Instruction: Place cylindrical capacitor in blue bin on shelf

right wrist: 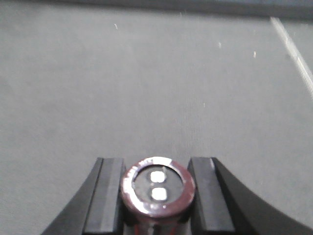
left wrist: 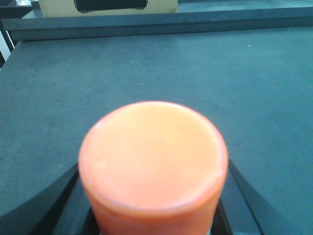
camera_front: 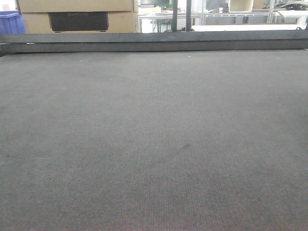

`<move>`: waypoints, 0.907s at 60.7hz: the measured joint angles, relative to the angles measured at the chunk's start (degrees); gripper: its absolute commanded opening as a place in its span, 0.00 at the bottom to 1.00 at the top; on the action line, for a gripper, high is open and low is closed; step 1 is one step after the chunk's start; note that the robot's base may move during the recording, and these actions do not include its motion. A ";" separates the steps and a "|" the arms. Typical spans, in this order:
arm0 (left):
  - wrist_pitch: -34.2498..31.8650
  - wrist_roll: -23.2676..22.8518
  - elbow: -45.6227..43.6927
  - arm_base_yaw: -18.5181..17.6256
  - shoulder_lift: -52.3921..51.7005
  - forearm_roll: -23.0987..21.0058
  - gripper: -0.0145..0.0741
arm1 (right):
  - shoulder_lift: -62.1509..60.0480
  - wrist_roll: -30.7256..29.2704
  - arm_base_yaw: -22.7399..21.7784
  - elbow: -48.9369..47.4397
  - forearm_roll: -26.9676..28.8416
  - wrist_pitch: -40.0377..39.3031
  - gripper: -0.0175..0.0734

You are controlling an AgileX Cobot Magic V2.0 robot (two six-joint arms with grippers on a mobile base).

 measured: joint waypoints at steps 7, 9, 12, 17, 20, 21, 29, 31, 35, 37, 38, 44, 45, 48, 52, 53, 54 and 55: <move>0.32 0.00 2.08 -0.10 -1.44 0.00 0.04 | -4.38 0.00 0.12 -0.14 0.00 0.64 0.07; 0.41 0.00 2.56 -0.10 -1.67 0.00 0.04 | -5.45 0.00 0.12 -0.14 0.00 1.04 0.07; 0.61 0.00 3.35 -0.10 -1.68 0.00 0.04 | -7.42 0.00 0.12 -0.14 0.00 1.78 0.07; 0.90 0.00 3.92 -0.10 -1.68 0.00 0.04 | -9.77 0.00 0.12 -0.23 0.00 3.09 0.07; 1.03 0.00 4.07 -0.10 -1.68 0.00 0.04 | -10.99 0.00 0.12 -0.23 -0.11 4.14 0.07; 1.03 0.00 4.18 -0.10 -1.68 0.00 0.04 | -11.37 0.00 0.12 -0.23 -0.21 4.38 0.07; 1.03 0.00 4.15 -0.10 -1.68 0.00 0.04 | -12.38 0.00 0.12 -0.23 -0.68 5.69 0.07; 1.12 0.00 4.15 -0.10 -1.68 0.00 0.04 | -12.49 0.00 0.12 -0.23 -0.68 5.80 0.07; 1.12 0.00 4.15 -0.10 -1.68 0.00 0.04 | -12.49 0.00 0.12 -0.23 -0.68 5.80 0.07; 1.12 0.00 4.15 -0.10 -1.68 0.00 0.04 | -12.49 0.00 0.12 -0.23 -0.68 5.80 0.07; 1.12 0.00 4.15 -0.10 -1.68 0.00 0.04 | -12.49 0.00 0.12 -0.23 -0.68 5.80 0.07; 1.56 0.00 4.15 -0.10 -1.68 0.00 0.04 | -12.49 0.00 0.12 -0.23 -0.68 5.80 0.07; 1.54 0.00 4.15 -0.10 -1.68 0.00 0.04 | -12.49 0.00 0.12 -0.23 -0.68 5.80 0.07; 1.76 0.00 4.15 -0.10 -1.68 0.00 0.04 | -12.49 0.00 0.12 -0.23 -0.68 5.69 0.07; 1.88 0.00 4.15 -0.10 -1.68 0.00 0.04 | -12.49 0.00 0.12 -0.23 -0.68 5.69 0.07; 1.88 0.00 4.15 -0.10 -1.68 0.00 0.04 | -12.49 0.00 0.12 -0.23 -0.68 5.69 0.07; 1.88 0.00 4.15 -0.10 -1.68 0.00 0.04 | -12.49 0.00 0.12 -0.23 -0.68 5.69 0.07; 1.88 0.00 4.15 -0.10 -1.68 0.00 0.04 | -12.49 0.00 0.12 -0.23 -0.68 5.69 0.07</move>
